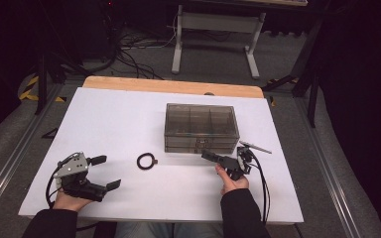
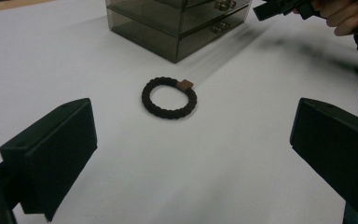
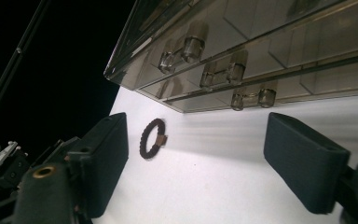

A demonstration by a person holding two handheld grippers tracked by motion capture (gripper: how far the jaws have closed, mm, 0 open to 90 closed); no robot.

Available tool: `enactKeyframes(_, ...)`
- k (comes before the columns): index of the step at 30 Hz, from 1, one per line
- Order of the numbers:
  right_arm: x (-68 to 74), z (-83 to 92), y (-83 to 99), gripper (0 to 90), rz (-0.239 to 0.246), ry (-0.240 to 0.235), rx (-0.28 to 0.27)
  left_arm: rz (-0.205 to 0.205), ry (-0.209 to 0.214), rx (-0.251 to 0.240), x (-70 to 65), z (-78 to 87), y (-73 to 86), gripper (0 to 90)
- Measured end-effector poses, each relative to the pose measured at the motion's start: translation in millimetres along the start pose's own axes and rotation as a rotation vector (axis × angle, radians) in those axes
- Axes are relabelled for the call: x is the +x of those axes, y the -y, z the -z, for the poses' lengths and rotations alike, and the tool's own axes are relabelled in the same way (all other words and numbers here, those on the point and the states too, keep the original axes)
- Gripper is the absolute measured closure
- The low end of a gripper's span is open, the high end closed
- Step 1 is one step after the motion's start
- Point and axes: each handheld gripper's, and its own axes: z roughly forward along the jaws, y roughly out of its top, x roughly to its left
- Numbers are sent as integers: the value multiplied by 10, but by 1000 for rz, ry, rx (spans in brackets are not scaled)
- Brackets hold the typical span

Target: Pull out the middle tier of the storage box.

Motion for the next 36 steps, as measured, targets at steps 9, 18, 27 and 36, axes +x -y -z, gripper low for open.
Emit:
enactKeyframes(9,-38,-74,38,352,-100,-10,-29,-4,0,0,0,2,0,14)
enactKeyframes(18,-128,-95,79,458,-209,-1,-96,-6,3,4,-8,-7,1,17)
enactKeyframes(27,-150,-141,91,523,-270,10,-146,-19,2,6,-4,-7,-1,17)
enactKeyframes(36,-220,-190,134,593,-357,-2,-193,-18,3,6,-8,-7,-1,17)
